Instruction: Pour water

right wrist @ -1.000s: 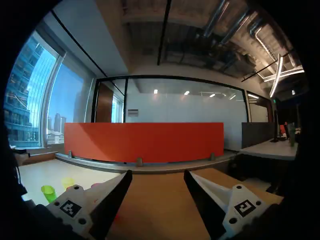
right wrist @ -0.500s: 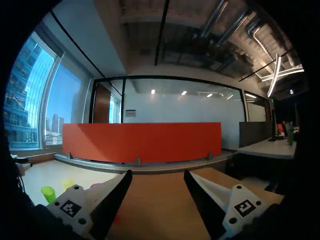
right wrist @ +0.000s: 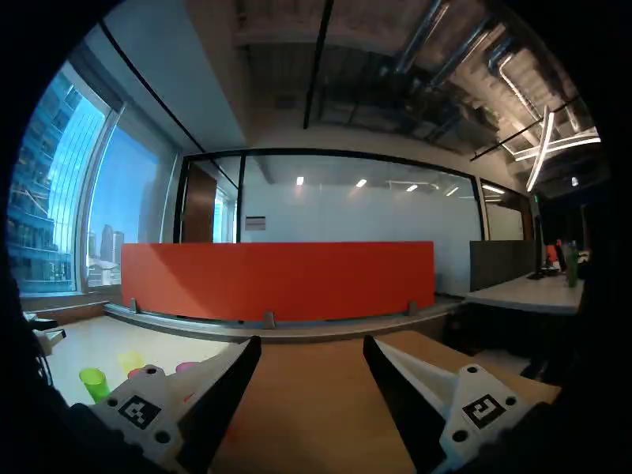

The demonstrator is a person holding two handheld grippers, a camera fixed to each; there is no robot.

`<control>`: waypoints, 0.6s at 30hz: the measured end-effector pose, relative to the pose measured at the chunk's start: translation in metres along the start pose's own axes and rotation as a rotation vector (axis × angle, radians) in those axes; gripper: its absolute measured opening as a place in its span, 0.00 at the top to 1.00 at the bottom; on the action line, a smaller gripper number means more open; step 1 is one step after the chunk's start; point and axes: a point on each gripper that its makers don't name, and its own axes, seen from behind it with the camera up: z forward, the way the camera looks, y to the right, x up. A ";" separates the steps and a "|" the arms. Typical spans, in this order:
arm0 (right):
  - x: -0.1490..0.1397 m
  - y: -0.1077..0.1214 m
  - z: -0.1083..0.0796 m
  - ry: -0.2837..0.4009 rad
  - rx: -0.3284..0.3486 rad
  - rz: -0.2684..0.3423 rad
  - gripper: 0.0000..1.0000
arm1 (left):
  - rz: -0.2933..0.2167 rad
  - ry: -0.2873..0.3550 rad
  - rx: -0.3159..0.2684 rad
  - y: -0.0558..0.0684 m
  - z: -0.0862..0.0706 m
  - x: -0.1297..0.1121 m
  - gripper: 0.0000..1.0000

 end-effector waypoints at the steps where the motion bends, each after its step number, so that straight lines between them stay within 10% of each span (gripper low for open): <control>1: 0.000 0.000 0.000 -0.001 0.000 0.001 0.00 | -0.001 -0.001 0.000 0.000 0.000 -0.002 0.15; 18: -0.001 0.000 0.000 -0.004 -0.001 -0.005 0.00 | -0.003 -0.008 -0.004 -0.001 0.004 -0.006 0.15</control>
